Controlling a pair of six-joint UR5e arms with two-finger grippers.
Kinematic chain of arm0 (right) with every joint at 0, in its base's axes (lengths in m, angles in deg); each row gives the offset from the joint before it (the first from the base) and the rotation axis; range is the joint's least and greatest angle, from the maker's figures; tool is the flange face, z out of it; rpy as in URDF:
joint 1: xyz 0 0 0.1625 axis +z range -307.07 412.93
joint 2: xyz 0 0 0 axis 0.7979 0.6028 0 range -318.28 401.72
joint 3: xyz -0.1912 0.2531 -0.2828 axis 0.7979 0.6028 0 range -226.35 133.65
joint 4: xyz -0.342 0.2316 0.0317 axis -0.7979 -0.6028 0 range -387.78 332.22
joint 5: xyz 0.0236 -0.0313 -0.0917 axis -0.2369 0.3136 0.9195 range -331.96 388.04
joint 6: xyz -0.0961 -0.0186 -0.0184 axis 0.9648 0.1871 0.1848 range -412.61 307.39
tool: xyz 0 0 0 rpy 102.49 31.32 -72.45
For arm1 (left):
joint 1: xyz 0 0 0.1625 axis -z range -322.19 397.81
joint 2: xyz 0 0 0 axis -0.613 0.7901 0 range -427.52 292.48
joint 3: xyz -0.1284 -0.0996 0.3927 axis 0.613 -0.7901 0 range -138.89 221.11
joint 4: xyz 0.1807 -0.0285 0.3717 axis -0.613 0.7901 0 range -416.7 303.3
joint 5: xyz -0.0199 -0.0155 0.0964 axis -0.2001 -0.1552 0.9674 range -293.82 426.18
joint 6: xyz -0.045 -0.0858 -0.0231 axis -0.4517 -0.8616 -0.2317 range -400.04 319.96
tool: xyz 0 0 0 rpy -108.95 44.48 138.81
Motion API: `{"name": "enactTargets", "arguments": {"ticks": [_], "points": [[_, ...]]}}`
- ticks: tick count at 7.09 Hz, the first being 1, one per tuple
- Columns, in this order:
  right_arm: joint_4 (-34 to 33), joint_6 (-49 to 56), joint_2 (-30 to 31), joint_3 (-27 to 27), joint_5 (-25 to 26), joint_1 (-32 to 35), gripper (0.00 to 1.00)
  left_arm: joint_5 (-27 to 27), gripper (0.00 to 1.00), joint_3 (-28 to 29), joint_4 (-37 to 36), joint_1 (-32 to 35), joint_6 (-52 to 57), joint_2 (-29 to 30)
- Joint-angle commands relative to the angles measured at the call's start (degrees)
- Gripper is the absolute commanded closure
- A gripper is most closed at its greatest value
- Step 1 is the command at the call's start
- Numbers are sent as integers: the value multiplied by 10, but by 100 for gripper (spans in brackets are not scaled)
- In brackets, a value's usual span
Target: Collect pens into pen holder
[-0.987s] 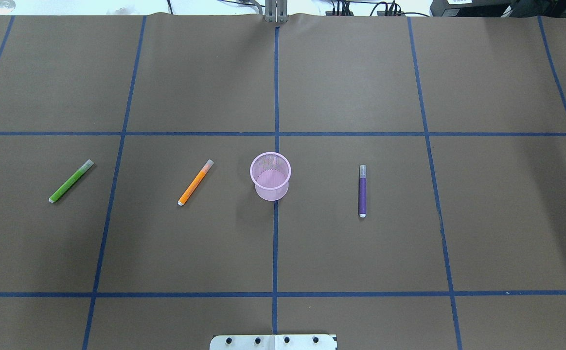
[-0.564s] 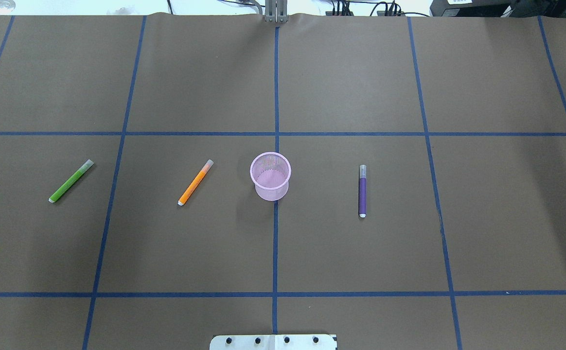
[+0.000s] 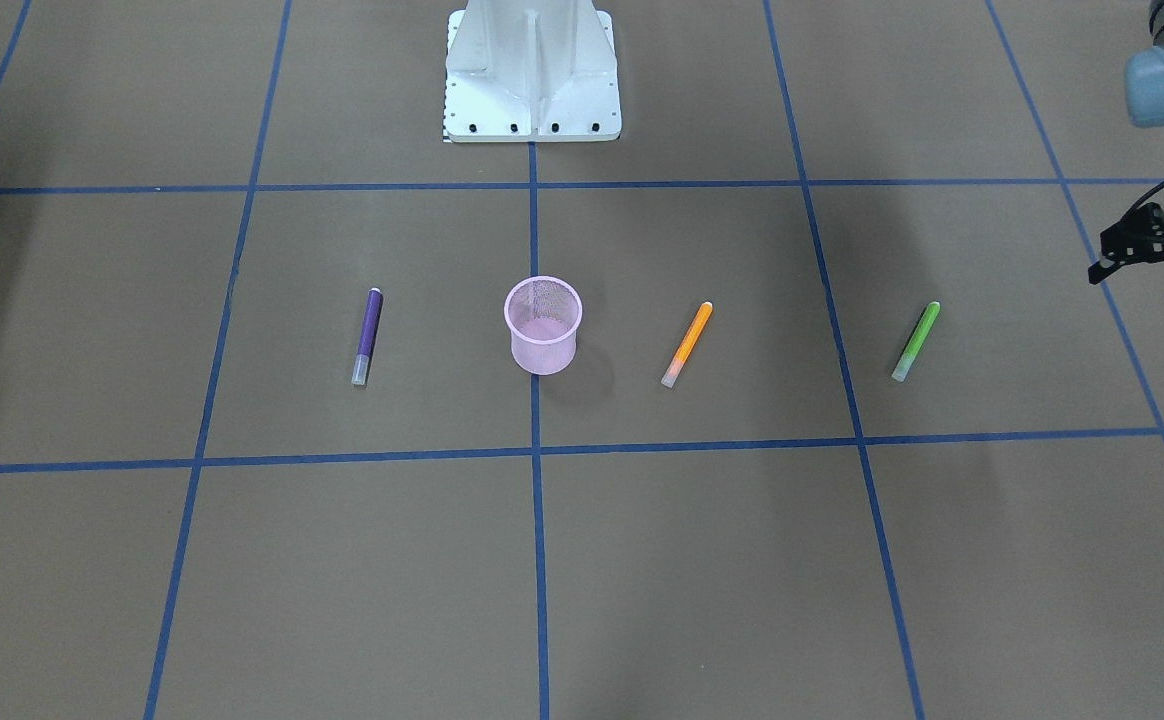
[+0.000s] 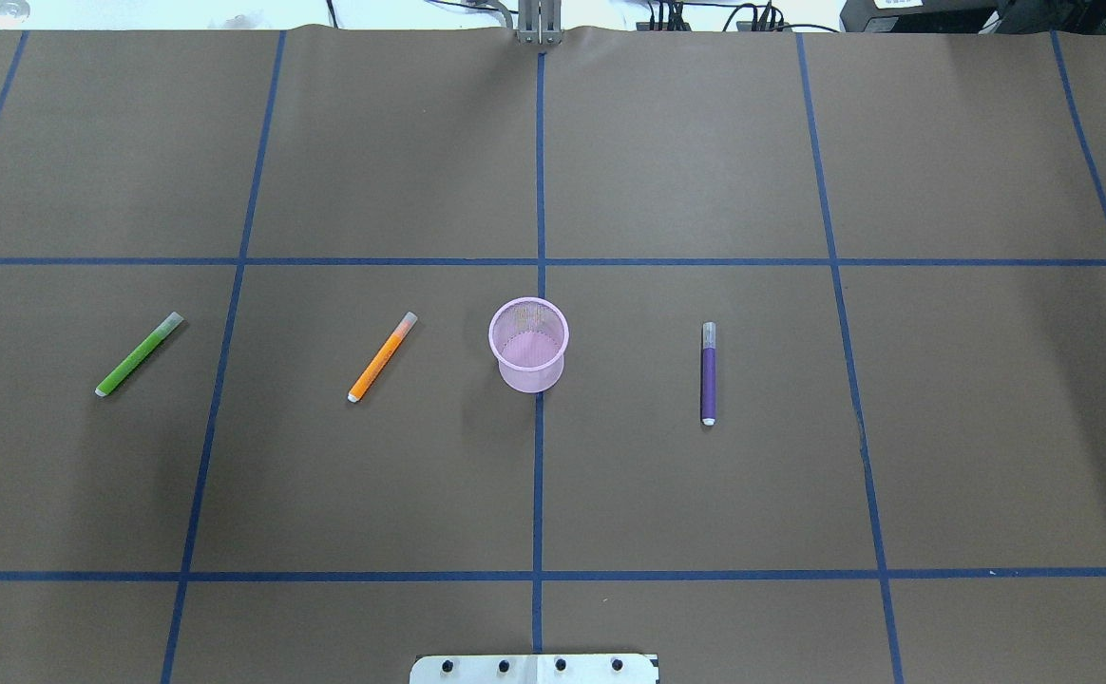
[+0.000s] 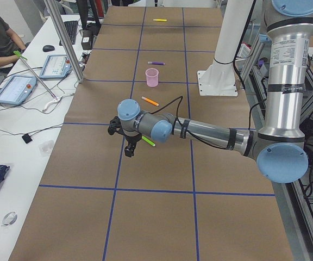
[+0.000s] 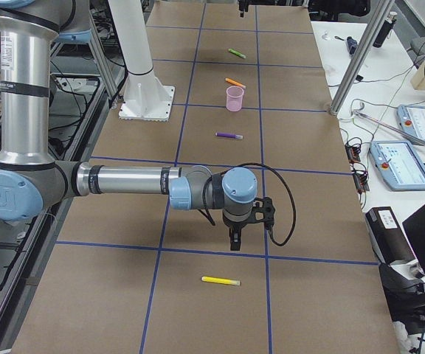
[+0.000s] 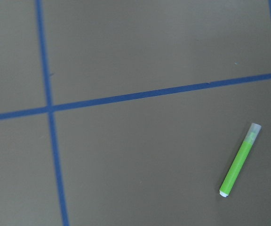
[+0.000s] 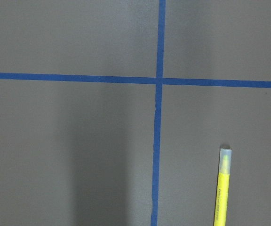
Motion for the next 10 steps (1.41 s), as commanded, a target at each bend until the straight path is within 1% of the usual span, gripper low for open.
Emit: {"name": "enactTargets", "arguments": {"ticks": [1, 2, 3, 4, 6, 7, 8, 9, 10], "points": [[8, -1, 2, 0, -6, -1, 0, 10, 1, 46, 77, -88, 1, 45], [9, 1, 1, 0, -5, -2, 0, 53, 2, 47, 78, -122, 5, 58], [19, -1, 2, 2, -5, -3, 0, 79, 3, 49, 73, -167, 39, 77], [20, -1, 2, 3, -5, -6, 0, 77, 4, 53, 72, -171, 46, 79], [20, 0, 2, 2, -5, -6, 0, 83, 11, 71, 72, -180, 46, 90], [20, 2, 2, 3, -5, -6, 0, 83, 25, 81, 72, -180, 52, 90], [21, 1, 2, 2, -5, -6, 0, 83, 24, 84, 69, -181, 52, 97], [21, 0, 2, 2, -5, -6, 0, 83, 21, 84, 45, -185, 52, 105], [21, 0, 2, 2, -5, -6, 0, 83, 12, 84, 29, -188, 52, 117]]}}
